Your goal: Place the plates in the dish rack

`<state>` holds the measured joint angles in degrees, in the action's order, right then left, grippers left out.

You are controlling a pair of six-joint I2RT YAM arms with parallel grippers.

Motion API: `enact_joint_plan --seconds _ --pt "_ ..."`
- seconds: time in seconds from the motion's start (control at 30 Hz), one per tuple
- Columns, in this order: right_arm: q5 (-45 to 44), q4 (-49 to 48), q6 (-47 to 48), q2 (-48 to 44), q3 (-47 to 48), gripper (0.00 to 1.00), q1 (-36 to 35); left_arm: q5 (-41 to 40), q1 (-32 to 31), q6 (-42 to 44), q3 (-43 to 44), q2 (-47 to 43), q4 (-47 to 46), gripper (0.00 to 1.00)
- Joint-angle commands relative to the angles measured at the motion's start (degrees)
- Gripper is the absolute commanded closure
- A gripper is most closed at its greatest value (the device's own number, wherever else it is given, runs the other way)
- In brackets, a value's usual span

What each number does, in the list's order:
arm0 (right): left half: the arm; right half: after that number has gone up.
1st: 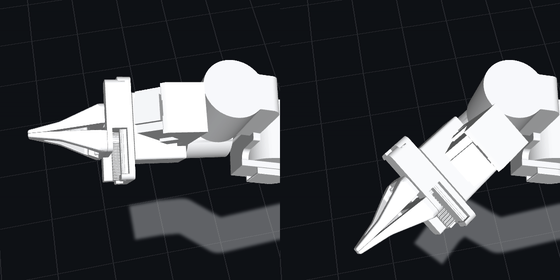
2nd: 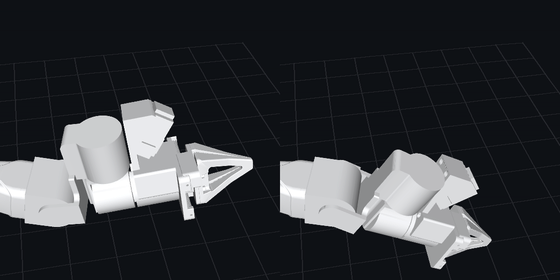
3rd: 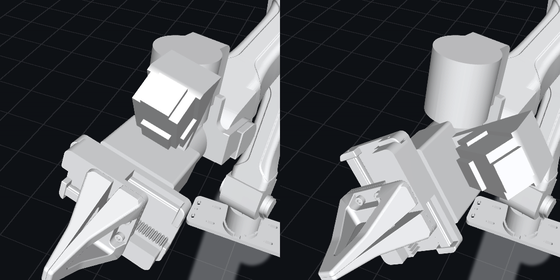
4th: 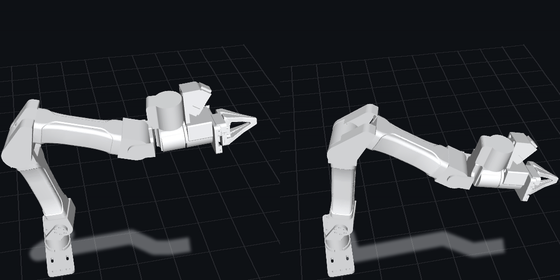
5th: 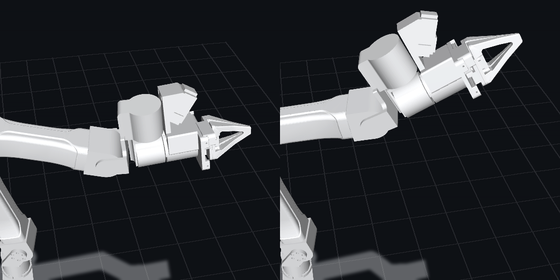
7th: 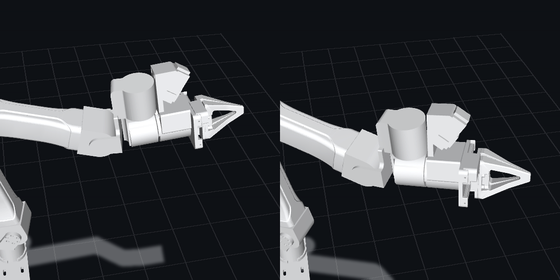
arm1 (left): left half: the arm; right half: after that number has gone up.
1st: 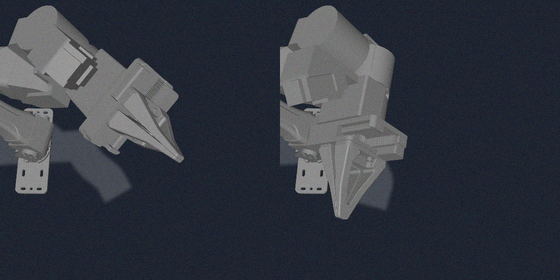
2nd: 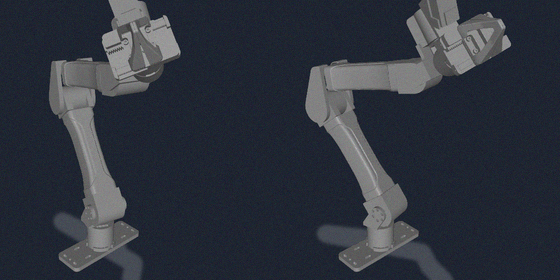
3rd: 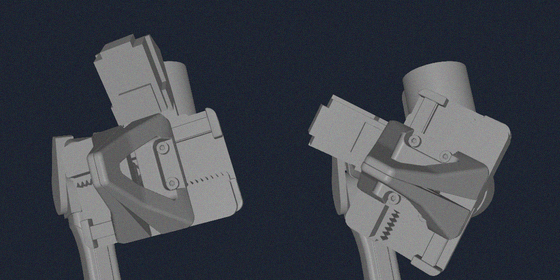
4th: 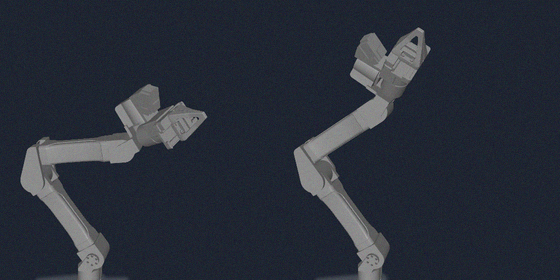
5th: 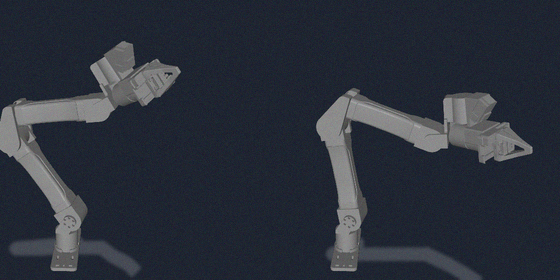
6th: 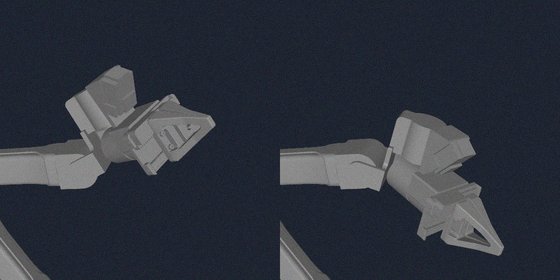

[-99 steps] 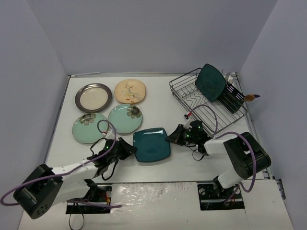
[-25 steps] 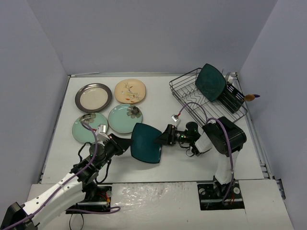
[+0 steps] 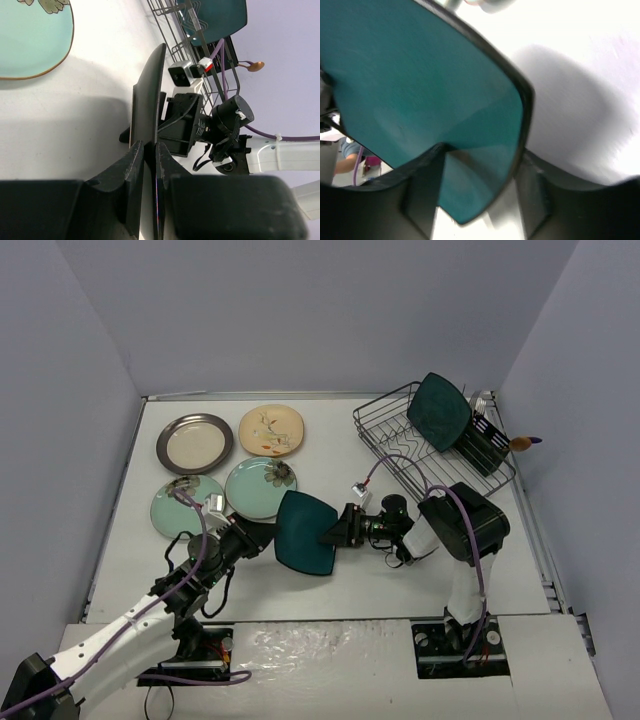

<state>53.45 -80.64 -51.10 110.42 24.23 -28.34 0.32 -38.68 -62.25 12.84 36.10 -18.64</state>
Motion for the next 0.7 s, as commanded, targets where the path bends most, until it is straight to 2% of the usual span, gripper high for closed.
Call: enact_joint_plan --seconds 0.0,0.2,0.43,0.67 --pt "0.87 -18.91 0.33 -0.25 -0.56 0.57 -0.69 -0.78 -0.26 -1.05 6.70 -2.10 -12.26 1.00" --pt "1.18 -18.94 -0.22 -4.04 -0.78 0.81 -0.57 -3.01 -0.28 -0.09 5.27 -4.34 -8.22 1.00" --pt "1.64 -18.44 0.04 -9.39 -0.76 0.99 -0.57 -3.46 -0.24 -1.21 2.25 -4.05 -8.63 1.00" --pt "0.85 -18.21 -0.46 -12.28 -1.64 1.00 -0.54 -5.35 -0.21 1.20 1.92 -2.97 -2.93 1.00"
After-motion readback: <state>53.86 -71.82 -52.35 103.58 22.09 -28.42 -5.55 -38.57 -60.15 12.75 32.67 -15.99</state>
